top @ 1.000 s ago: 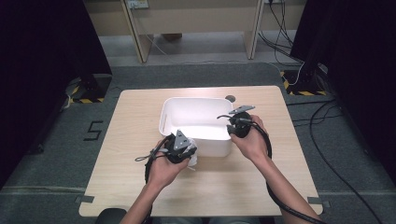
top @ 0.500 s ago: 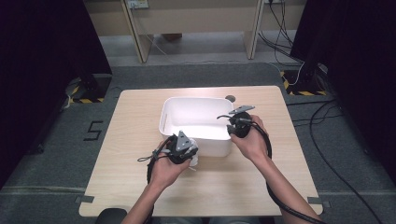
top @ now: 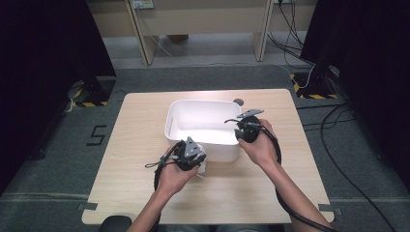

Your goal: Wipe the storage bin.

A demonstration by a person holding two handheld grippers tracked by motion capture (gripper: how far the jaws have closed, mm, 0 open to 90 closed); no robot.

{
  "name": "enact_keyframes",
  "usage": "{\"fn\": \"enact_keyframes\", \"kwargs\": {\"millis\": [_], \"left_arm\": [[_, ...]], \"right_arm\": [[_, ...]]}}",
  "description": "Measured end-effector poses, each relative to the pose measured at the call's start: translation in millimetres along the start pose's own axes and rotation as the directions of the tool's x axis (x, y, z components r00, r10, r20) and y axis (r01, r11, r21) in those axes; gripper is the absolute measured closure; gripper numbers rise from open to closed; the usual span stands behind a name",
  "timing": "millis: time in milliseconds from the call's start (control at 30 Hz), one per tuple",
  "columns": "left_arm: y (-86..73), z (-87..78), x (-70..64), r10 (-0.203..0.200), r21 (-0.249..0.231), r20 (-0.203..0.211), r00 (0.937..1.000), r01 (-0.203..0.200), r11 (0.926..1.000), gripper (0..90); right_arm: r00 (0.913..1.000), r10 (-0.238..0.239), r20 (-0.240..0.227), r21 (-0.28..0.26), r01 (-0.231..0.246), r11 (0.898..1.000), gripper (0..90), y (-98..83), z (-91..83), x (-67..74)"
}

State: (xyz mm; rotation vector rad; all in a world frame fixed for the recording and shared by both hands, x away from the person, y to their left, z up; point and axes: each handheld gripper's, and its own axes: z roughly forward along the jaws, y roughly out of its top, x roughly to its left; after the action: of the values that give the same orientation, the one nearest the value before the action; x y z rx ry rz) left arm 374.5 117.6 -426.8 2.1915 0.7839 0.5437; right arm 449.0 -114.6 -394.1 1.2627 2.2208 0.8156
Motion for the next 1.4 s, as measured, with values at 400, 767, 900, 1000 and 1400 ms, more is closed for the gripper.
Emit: {"fn": "enact_keyframes", "kwargs": {"millis": [400,767,900,1000,1400], "left_arm": [[-4.0,7.2,-1.7,-0.002,0.012,0.008,1.0,0.001,0.9999,74.6],[-7.4,12.5,-2.3,0.007,0.022,0.009,0.9999,-0.007,0.9997,74.7],[-9.0,14.8,-2.7,0.006,0.025,0.009,0.9999,-0.006,0.9997,74.7],[-10.6,17.2,-2.9,0.004,0.029,0.011,0.9999,-0.004,0.9996,74.7],[-15.5,24.4,-3.8,0.014,0.049,0.013,0.9998,-0.015,0.9987,74.7]], "right_arm": [[1.0,0.003,-0.001,-0.001,-0.003,1.0,68.5,0.0,0.1,0.1],[1.0,0.007,-0.002,-0.001,-0.007,1.0,68.1,0.0,-0.2,0.2],[1.0,0.007,-0.006,-0.002,-0.007,1.0,68.0,0.1,-0.2,-0.2],[1.0,0.007,-0.006,-0.001,-0.007,1.0,67.9,0.2,-0.2,-0.3],[0.9999,0.009,-0.005,-0.001,-0.009,1.0,67.8,0.3,-0.2,0.1]]}}
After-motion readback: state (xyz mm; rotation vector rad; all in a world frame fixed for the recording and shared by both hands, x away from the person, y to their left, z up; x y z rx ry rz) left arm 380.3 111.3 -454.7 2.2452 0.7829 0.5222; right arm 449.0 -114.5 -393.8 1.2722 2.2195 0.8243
